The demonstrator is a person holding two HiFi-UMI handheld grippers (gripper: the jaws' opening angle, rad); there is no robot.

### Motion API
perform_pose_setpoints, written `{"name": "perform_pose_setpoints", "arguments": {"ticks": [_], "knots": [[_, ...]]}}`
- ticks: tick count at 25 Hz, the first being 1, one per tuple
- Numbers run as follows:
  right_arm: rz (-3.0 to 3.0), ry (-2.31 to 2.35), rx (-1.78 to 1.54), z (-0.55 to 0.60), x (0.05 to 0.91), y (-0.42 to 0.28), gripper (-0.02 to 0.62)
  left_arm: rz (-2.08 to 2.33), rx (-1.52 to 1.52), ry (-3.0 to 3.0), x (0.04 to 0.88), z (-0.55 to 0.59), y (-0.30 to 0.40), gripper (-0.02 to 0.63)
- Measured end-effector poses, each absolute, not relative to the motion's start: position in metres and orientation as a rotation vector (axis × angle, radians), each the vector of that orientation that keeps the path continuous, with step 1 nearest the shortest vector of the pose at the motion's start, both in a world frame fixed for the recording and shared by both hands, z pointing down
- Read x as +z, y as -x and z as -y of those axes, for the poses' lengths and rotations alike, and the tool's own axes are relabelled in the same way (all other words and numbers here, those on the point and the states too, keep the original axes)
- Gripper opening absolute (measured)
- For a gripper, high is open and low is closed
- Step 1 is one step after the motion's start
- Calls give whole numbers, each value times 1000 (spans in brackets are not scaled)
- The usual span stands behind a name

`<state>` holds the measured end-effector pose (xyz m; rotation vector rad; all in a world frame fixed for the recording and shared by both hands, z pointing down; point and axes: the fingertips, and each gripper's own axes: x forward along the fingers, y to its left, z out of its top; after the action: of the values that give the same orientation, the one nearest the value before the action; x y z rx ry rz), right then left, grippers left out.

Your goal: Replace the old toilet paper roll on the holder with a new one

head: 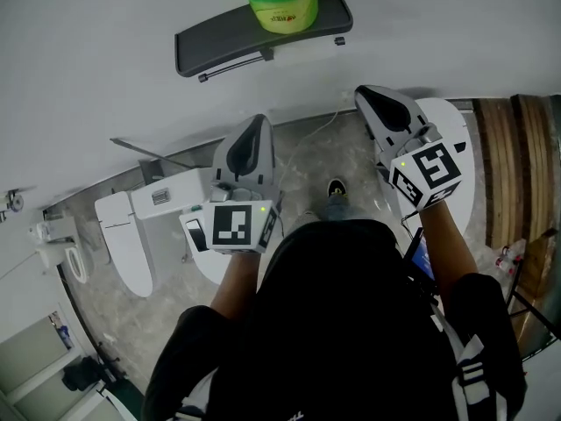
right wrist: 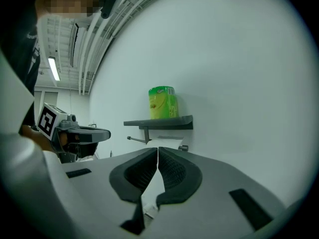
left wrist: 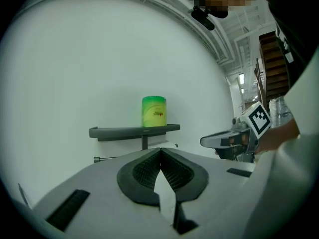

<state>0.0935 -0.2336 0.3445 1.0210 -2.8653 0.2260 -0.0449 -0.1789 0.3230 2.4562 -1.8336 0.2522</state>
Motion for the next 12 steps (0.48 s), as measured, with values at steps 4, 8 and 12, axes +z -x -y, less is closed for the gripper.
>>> {"name": "perform_pose_setpoints", "arguments": {"ticks": [4,8,12], "knots": [[2874,-994,249,247,349,-90,18,1849,278,-2432,324,190,45,21],[2880,-993,269,257,350,-84,18,1845,285,-2434,323,199,47,21],[2856,-989,251,263,352,-76,18,1825,288,-2446,327,208,56,21]]}}
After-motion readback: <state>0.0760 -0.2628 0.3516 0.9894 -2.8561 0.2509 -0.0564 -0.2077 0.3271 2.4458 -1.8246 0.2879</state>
